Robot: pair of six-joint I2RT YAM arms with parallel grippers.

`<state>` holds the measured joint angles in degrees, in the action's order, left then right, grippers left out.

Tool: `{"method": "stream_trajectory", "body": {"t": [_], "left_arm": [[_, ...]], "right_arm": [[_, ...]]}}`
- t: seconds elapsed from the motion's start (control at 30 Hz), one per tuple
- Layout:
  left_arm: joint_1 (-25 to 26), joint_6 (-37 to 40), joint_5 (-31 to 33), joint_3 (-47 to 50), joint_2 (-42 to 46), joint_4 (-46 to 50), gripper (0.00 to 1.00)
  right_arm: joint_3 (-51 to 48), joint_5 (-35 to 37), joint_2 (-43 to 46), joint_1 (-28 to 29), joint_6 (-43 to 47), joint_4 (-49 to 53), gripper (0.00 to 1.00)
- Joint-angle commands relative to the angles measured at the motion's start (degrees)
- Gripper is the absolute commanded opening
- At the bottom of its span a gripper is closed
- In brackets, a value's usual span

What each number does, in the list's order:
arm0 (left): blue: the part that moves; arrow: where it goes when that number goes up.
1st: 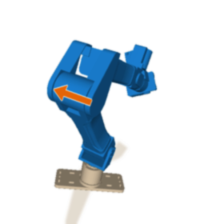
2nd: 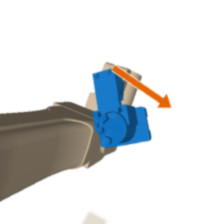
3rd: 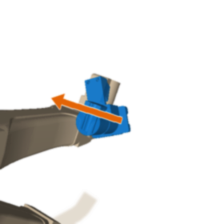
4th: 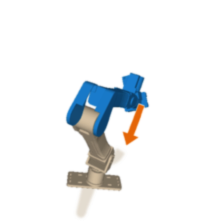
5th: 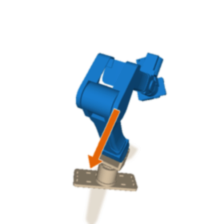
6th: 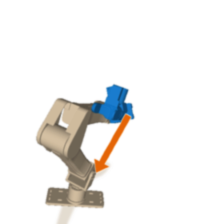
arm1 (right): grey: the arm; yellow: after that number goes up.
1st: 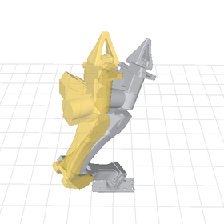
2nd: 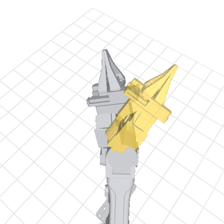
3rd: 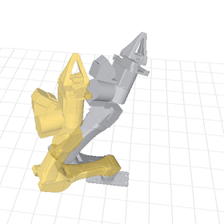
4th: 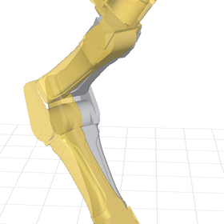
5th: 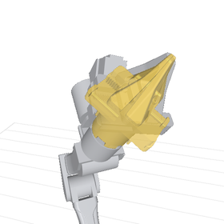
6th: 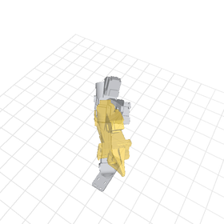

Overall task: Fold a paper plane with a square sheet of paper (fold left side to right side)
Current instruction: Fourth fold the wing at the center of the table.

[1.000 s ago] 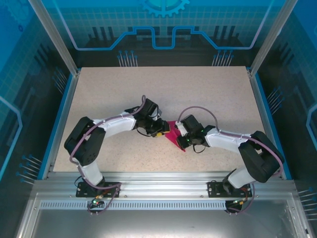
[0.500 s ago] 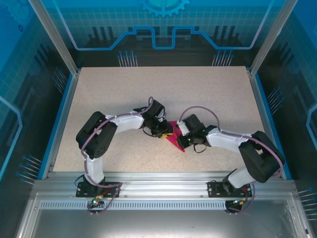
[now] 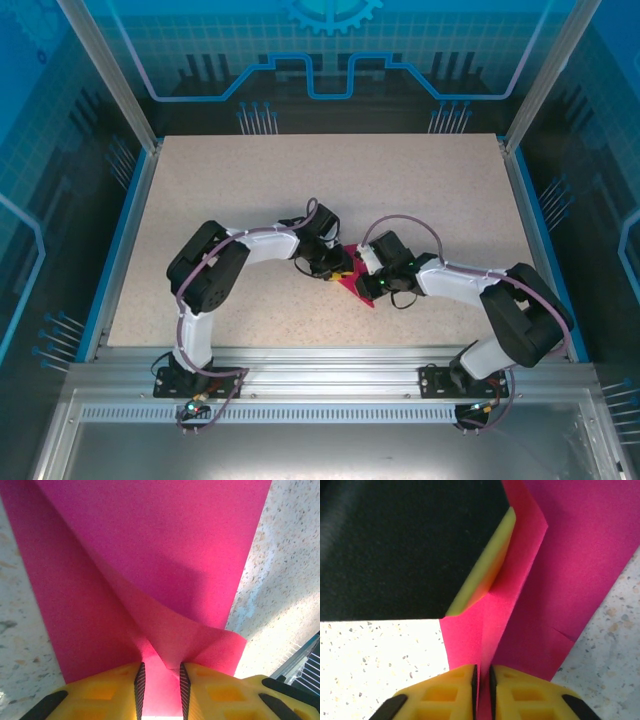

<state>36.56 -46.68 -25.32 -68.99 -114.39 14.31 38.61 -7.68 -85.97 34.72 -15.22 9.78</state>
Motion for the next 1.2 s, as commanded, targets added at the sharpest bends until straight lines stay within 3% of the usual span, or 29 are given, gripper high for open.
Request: {"method": "stream_trajectory", "body": {"t": [0.0, 0.37, 0.63, 1.17], "left_arm": [[0.4, -0.3, 0.4, -1.6, -1.6, 1.8, 0.29], [0.4, 0.4, 1.2, -1.2, -2.3, 2.7, 0.29], [0.5, 0.4, 1.3, -1.1, -2.0, 2.5, 0.29], [0.6, 0.4, 1.4, -1.2, -1.7, 2.6, 0.27]], "right_arm": [[-0.9, -2.6, 0.9, -1.8, -0.2, -0.4, 0.22], [-1.0, -16.0, 6.0, -10.5, -3.4, 0.3, 0.36], [4.1, -27.8, -3.3, -15.5, -7.1, -1.7, 0.37], [4.5, -29.4, -9.0, -15.7, -8.5, -5.0, 0.31]]}}
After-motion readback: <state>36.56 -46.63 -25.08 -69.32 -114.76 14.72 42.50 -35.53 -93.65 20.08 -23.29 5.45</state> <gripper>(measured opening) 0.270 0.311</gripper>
